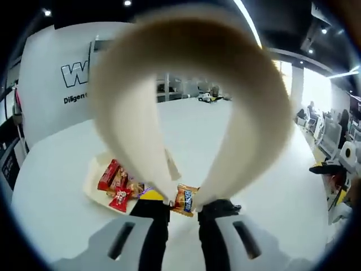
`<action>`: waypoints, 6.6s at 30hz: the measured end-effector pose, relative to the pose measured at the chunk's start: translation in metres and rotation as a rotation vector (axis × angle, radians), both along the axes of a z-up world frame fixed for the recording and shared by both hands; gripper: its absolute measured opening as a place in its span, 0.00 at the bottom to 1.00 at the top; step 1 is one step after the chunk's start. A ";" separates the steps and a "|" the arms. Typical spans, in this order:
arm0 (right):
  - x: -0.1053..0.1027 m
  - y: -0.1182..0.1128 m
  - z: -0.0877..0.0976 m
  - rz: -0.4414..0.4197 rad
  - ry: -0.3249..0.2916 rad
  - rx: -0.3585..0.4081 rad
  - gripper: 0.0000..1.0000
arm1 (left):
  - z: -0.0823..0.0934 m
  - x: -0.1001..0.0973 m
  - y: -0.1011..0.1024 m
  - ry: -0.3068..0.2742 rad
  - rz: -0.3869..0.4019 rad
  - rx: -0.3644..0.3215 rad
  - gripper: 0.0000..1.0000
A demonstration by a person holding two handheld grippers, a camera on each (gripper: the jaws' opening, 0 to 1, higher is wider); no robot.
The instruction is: Place the target food into the container with the food tongs after gripping and lifting it, then release it inside without dropping or visibly crushing the food.
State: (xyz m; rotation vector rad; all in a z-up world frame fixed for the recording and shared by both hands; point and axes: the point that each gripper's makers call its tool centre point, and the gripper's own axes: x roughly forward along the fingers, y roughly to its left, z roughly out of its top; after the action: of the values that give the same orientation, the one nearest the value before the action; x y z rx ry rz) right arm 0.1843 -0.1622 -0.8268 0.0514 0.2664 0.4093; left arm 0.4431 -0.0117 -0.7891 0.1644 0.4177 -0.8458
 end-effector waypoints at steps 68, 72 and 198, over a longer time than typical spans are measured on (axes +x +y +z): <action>0.008 -0.030 0.001 -0.053 0.040 -0.123 0.94 | -0.030 0.076 0.003 -0.044 0.090 -0.054 0.24; 0.008 -0.027 0.003 -0.046 0.034 -0.117 0.94 | -0.022 0.071 0.004 -0.052 0.085 -0.063 0.25; -0.017 0.006 0.001 0.030 0.004 -0.065 0.91 | -0.066 -0.088 -0.030 0.062 -0.248 -0.072 0.18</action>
State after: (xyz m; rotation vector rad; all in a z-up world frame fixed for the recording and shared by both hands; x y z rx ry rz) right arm 0.1669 -0.1564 -0.8263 -0.0154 0.2849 0.4301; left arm 0.3550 -0.0421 -0.8546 0.1248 0.4297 -1.1110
